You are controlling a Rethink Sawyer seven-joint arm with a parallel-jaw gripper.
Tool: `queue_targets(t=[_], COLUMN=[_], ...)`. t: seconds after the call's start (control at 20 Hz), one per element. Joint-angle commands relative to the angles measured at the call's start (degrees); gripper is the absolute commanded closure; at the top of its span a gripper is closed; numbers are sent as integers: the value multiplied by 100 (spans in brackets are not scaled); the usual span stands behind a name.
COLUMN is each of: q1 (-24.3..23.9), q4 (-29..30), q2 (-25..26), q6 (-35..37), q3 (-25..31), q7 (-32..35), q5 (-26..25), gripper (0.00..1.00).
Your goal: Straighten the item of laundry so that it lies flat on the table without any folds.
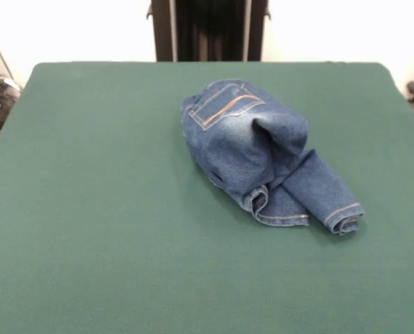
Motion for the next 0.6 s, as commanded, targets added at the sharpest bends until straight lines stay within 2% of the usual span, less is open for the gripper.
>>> queue_targets(t=[0.05, 0.45, 0.6], q1=[196, 331, 476], q4=[40, -99, -213], q2=[475, 428, 619], q6=[-326, -129, -240], q3=[530, 495, 414], q7=[177, 198, 357], q5=[-150, -154, -267], gripper=[0, 0, 0])
